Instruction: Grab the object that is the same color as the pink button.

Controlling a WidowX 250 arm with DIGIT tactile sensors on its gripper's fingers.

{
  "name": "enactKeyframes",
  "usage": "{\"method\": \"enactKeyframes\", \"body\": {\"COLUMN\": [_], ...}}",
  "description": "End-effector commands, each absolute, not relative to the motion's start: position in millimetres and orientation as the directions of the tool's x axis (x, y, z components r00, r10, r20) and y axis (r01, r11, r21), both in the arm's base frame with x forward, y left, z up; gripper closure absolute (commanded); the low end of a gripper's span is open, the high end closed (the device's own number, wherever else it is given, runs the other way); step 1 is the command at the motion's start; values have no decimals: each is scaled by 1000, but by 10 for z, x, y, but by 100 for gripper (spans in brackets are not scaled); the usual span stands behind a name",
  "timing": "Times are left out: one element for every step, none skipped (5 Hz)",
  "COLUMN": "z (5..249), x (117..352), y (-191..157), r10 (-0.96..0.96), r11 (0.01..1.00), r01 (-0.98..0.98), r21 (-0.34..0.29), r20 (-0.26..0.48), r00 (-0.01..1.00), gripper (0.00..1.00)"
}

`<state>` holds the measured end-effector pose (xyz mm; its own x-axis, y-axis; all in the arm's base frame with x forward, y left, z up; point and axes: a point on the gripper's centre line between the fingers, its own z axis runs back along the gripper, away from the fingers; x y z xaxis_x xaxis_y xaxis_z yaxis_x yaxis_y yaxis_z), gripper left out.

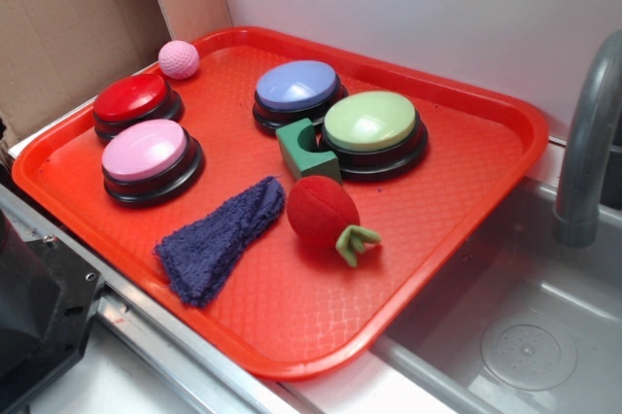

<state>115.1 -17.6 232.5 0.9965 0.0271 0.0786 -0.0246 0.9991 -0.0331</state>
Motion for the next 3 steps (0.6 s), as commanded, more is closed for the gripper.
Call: {"method": "enactKeyframes", "body": {"z": [2199,1989,1796], "x": [1586,1949,2184], "y": [152,520,868], "r10": [142,279,371], "r11": [990,956,921], "r01": [-139,-292,-389], "r21": [-29,22,27], "r20": [167,227,246], "r00": [976,933,896], "gripper": [0,0,0]}}
